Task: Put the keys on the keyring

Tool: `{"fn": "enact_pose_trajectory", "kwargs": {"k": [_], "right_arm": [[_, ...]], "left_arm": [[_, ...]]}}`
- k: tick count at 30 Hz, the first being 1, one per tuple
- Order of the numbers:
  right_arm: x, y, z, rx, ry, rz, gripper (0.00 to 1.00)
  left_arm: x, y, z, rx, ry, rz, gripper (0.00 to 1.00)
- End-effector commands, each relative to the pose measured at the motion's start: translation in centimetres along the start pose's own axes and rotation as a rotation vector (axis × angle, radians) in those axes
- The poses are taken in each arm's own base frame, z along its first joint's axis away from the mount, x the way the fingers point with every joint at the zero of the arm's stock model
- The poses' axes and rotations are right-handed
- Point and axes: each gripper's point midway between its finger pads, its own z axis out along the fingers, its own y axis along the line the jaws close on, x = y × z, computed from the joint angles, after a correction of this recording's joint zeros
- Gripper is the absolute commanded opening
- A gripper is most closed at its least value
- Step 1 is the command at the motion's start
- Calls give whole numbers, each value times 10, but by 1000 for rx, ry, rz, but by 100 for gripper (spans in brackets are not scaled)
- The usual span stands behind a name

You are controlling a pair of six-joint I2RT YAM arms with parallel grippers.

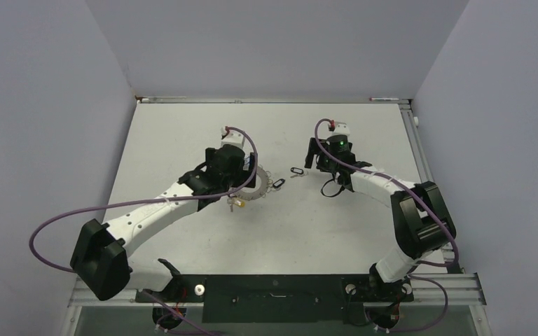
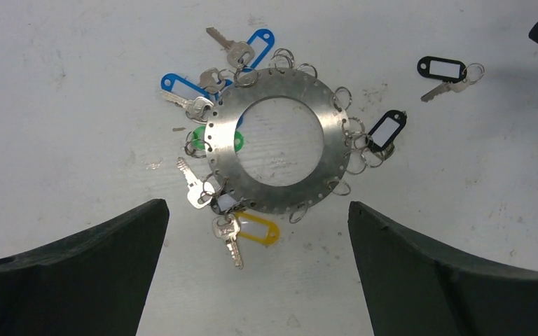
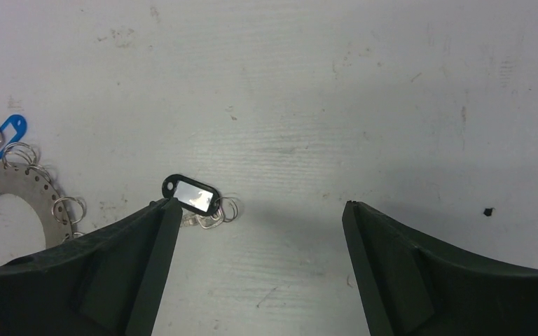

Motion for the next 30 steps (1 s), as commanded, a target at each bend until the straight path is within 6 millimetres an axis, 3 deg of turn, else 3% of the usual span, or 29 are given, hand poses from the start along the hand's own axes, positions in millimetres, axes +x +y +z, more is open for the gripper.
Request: {"fn": "enact_pose_trajectory", "kwargs": {"k": [1,6,10,11,12,19,30], "right_arm": [[-18,-8,-19,75,-40,8,90],[-14,-11,-37,126,-9,-45,88],[-15,-21,-55,169,-19,-55,88],[-27,-19,-69,159,-62,-46,88],[-16,-23,-64,176,-26,-58,88],[-19,-23,-83,167,-46,-60,88],[-8,-22,-87,154,-25,-59,88]], "left_arm": [[-24,-22,17,-25,-8,-158,94],[-33,-48,38,-61,-56,-159,93],[-29,-60,63,-108,3,-141,83],[-29,-61,68,-129,15,-127,82],[-27,-62,74,-148,28,-114,82],[-8,-79,105,-126,101,-86,79],[30,-92,132,-48,206,-82,66]]}}
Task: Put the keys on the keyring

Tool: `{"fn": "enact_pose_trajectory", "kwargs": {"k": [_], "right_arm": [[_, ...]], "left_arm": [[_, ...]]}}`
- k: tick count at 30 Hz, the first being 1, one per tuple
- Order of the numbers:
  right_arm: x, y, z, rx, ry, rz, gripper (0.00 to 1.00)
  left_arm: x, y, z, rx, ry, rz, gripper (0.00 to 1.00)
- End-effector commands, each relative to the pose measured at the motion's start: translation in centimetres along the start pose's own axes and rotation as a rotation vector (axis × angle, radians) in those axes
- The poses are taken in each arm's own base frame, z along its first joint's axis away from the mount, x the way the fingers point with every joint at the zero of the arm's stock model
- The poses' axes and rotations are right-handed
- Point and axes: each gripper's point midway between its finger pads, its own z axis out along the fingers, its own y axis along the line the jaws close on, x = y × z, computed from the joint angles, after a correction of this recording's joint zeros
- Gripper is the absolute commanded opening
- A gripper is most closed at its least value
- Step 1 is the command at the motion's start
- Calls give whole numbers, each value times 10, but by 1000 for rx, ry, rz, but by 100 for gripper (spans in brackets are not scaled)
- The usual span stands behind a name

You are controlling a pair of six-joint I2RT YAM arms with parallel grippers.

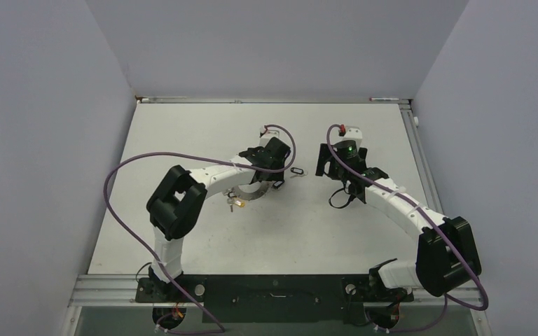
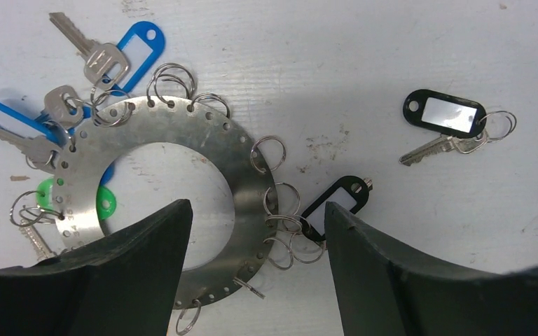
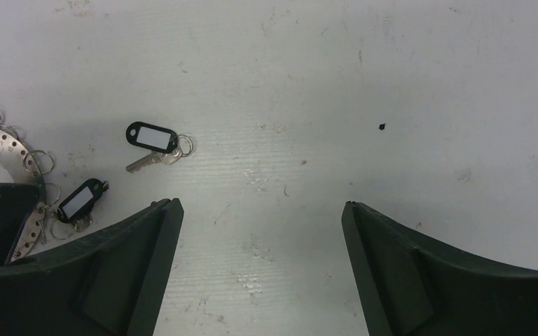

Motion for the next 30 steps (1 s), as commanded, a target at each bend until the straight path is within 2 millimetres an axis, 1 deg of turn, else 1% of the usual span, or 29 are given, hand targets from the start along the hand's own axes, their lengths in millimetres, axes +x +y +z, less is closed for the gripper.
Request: {"fn": "enact_pose_trajectory", "kwargs": {"k": [1,5,9,13,17,20,23,26,30], "right_arm": [[-2,-1,-8,1,-24,1,88],[-1,-1,-9,1,-20,-5,88],[2,-1,-8,2,-12,-11,88],[5,0,-6,1,-6,-11,88],[5,3,-6,-5,-7,-12,88],[6,6,-7,-15,-9,-16,88],[5,12,-7,-39,-18,-19,88],[5,18,-8,-53,-17,-26,88],[4,21,-10,-53,-19,-35,88]], "left_arm": [[-6,-12,10,62,-1,-30,65],[0,-14,17,85,1,-19,58],[10,-10,23,71,17,-7,56],[25,-6,25,69,50,-2,55],[43,3,24,62,81,-4,53],[58,10,21,62,103,-4,53],[66,17,14,67,117,6,51],[76,29,4,55,133,15,50],[96,49,-9,34,162,22,50]]}}
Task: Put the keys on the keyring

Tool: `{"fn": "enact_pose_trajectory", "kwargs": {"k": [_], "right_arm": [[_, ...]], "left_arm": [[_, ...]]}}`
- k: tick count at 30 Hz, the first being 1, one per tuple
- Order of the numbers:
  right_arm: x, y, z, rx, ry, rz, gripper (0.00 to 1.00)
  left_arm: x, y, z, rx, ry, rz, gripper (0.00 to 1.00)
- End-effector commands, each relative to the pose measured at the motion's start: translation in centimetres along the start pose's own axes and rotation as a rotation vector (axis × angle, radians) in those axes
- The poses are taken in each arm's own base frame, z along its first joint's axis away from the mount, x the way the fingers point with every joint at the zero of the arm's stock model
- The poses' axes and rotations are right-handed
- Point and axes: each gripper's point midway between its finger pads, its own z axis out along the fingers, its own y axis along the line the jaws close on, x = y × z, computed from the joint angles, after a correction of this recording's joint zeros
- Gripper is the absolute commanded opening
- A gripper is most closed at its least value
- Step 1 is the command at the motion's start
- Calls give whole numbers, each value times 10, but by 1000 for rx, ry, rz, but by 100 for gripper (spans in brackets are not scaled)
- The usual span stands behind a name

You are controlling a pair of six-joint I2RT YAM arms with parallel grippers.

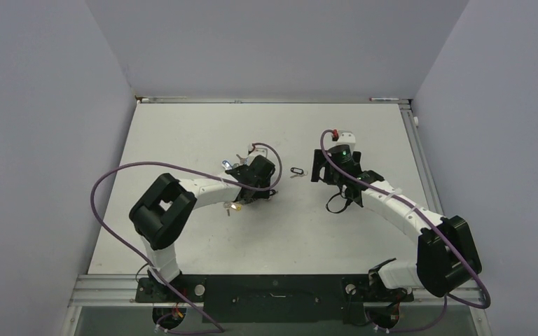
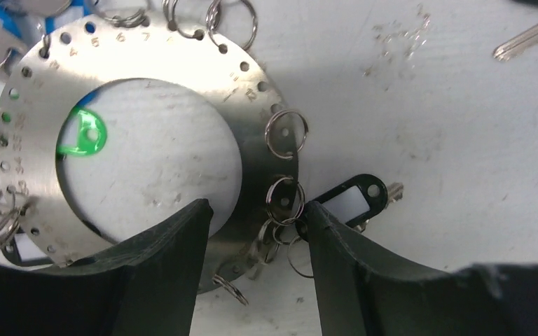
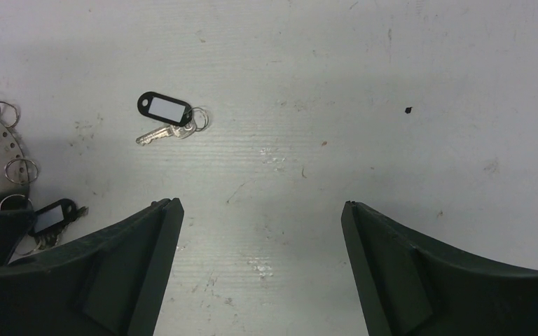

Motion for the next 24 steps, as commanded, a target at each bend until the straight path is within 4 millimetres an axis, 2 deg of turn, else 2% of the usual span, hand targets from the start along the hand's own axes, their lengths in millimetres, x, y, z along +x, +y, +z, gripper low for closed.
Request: {"fn": "enact_pose_trajectory", "kwargs": {"k": [1,4,6,9,14,18,24], "right_arm": [[-18,10,-8,-26,-60,4,88],[-19,12,-10,-30,-64,-1,88],[-20,13,-12,-32,-69,-5,88],[-21,16,-12,-40,-75,-9,87],[-19,18,-10,-46,-77,-21,88],[-15,18,-6,-42,-72,-29,88],[-13,21,-1,-50,-53,-49,88]], "left_arm": [[41,30,-19,-37,111,21,50],[49,35,-35,-11,117,17,51],[45,31,-49,41,105,20,54],[25,20,-70,123,50,29,61],[-14,11,-93,205,-41,9,63],[-32,9,-88,228,-65,-21,60],[-30,2,-62,253,-28,-46,49]]}}
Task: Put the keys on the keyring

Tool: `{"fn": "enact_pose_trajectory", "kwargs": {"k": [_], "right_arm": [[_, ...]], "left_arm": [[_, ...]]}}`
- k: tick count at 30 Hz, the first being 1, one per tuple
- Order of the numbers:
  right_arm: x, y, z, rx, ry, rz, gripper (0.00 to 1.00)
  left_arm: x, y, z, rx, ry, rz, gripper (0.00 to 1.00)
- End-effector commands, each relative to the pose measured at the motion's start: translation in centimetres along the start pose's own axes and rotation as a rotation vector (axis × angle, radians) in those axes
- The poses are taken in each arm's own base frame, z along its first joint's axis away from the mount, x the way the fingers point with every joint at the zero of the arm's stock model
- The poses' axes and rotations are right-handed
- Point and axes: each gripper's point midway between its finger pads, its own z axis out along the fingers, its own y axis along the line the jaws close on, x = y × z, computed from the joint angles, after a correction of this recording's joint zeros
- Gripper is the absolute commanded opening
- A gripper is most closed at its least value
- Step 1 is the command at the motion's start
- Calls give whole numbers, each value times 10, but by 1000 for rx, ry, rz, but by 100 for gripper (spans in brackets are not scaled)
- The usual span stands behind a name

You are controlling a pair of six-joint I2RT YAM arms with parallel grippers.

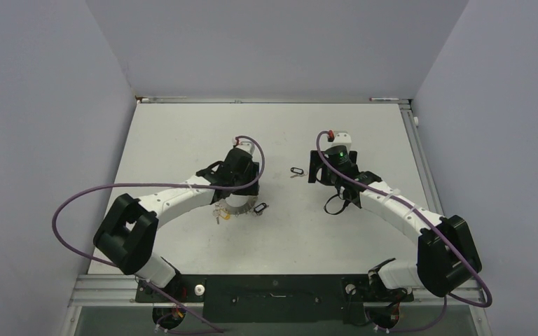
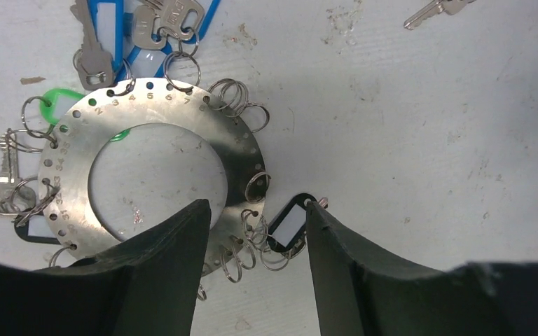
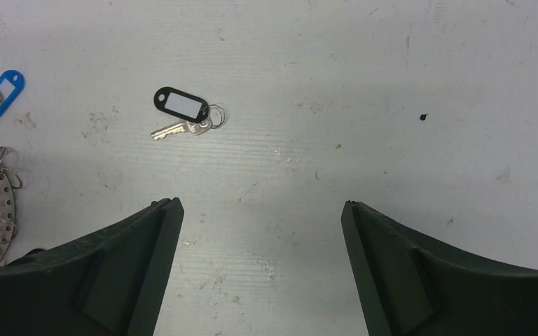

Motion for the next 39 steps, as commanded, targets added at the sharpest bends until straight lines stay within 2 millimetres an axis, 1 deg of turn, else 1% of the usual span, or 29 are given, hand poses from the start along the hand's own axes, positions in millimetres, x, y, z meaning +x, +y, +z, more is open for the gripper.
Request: {"fn": "enact_pose_trajectory", "kwargs": {"k": [1,3,5,12,15,23,30,32,35,39], "right_arm": [[-13,9,3,-19,-38,-15,88],[-12,9,4,-21,-34,-21,88],[-11,10,4,-24,-29,-27,88],[-5,12,6,-35,-23,-27,88],[-3,13,6,-38,-21,-26,88],[1,13,7,-38,-12,-33,88],[4,13,7,-39,-8,-33,88],[5,13,8,-37,-5,-34,88],[6,14,8,-39,-4,-34,88],[6,14,7,-42,-7,-34,88]], "left_arm": [[-11,-15,17,66,-5,-8,47],[-9,-16,22,71,4,-10,43],[-6,-16,25,72,14,-10,42],[8,-9,35,46,50,-7,36],[12,-7,39,41,59,-6,31],[18,-5,48,27,78,-4,29],[20,-7,48,39,83,-3,16],[21,-8,48,46,85,-6,11],[21,-9,48,54,83,-9,0],[18,-13,45,71,79,-13,0]]}}
